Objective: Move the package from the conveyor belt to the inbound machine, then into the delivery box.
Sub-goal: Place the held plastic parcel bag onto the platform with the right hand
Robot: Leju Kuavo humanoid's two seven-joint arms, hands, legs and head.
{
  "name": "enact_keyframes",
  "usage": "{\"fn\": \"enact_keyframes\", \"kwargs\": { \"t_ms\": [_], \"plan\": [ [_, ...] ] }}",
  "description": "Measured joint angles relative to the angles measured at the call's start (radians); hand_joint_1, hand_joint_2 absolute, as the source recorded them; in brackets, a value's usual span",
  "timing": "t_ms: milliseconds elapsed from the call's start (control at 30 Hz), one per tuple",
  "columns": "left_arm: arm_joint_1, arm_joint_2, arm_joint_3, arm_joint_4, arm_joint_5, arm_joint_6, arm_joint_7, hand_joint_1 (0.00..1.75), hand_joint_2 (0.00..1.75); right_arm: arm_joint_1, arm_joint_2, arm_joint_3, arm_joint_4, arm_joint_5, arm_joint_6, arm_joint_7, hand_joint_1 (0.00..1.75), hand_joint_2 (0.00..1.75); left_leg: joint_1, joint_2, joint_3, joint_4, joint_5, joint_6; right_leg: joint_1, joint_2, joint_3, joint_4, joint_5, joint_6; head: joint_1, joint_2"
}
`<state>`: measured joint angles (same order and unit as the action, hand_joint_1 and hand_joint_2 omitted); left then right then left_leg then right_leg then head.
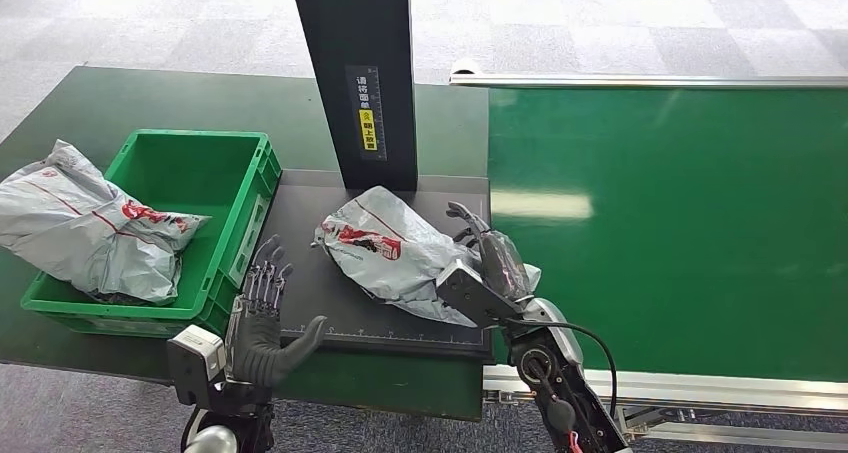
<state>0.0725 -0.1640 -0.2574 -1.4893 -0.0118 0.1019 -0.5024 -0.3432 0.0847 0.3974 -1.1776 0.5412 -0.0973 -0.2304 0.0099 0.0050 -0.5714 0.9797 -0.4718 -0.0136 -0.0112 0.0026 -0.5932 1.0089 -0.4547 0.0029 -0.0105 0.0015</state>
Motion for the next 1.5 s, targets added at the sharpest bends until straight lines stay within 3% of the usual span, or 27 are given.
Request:
{"fn": "enact_keyframes", "kwargs": {
  "t_ms": [467, 600, 1000, 1167, 1433, 1500],
  "plan": [
    [0.0, 0.0, -0.001, 0.0, 0.0, 0.0, 0.0, 0.0, 1.75, -0.004, 0.0, 0.001, 0.021, 0.0, 0.0, 0.0, 0.0, 1.75, 0.0, 0.0, 0.0, 0.0, 0.0, 0.0, 0.0, 0.0, 0.0, 0.0, 0.0, 0.0, 0.0, 0.0],
    [0.0, 0.0, -0.001, 0.0, 0.0, 0.0, 0.001, 0.0, 1.75, -0.006, 0.0, 0.001, 0.024, -0.001, 0.0, 0.001, 0.0, 0.0, 0.0, 0.0, 0.0, 0.0, 0.0, 0.0, 0.0, 0.0, 0.0, 0.0, 0.0, 0.0, 0.0, 0.0],
    [0.0, -0.012, -0.007, 0.0, -0.017, -0.027, 0.039, 0.0, 1.75, -0.003, -0.001, -0.014, 0.029, -0.054, -0.014, 0.028, 0.0, 0.0, 0.0, 0.0, 0.0, 0.0, 0.0, 0.0, 0.0, 0.0, 0.0, 0.0, 0.0, 0.0, 0.0, 0.0],
    [-0.047, -0.009, -0.095, 0.044, -0.24, -0.076, 0.032, 0.0, 1.75, 0.04, 0.001, -0.047, -0.017, -0.158, 0.01, -0.031, 0.0, 0.0, 0.0, -0.002, 0.0, 0.001, 0.0, 0.0, 0.0, -0.002, 0.0, 0.0, 0.0, 0.0, 0.0, 0.0],
    [-0.158, -0.003, -0.209, 0.207, -0.467, -0.013, 0.026, 0.0, 1.75, 0.112, 0.002, -0.115, -0.121, -0.37, 0.069, -0.134, 0.0, 0.0, 0.0, -0.002, 0.0, 0.001, 0.0, 0.0, 0.0, -0.002, 0.0, 0.0, 0.0, 0.0, 0.0, 0.0],
    [-0.178, -0.002, -0.227, 0.243, -0.506, 0.001, 0.027, 0.0, 1.75, 0.132, 0.002, -0.134, -0.138, -0.398, 0.07, -0.145, 0.0, 0.87, 0.0, -0.001, 0.0, 0.001, 0.0, 0.0, 0.0, -0.002, 0.0, 0.0, 0.0, 0.0, 0.0, 0.0]
  ]
}}
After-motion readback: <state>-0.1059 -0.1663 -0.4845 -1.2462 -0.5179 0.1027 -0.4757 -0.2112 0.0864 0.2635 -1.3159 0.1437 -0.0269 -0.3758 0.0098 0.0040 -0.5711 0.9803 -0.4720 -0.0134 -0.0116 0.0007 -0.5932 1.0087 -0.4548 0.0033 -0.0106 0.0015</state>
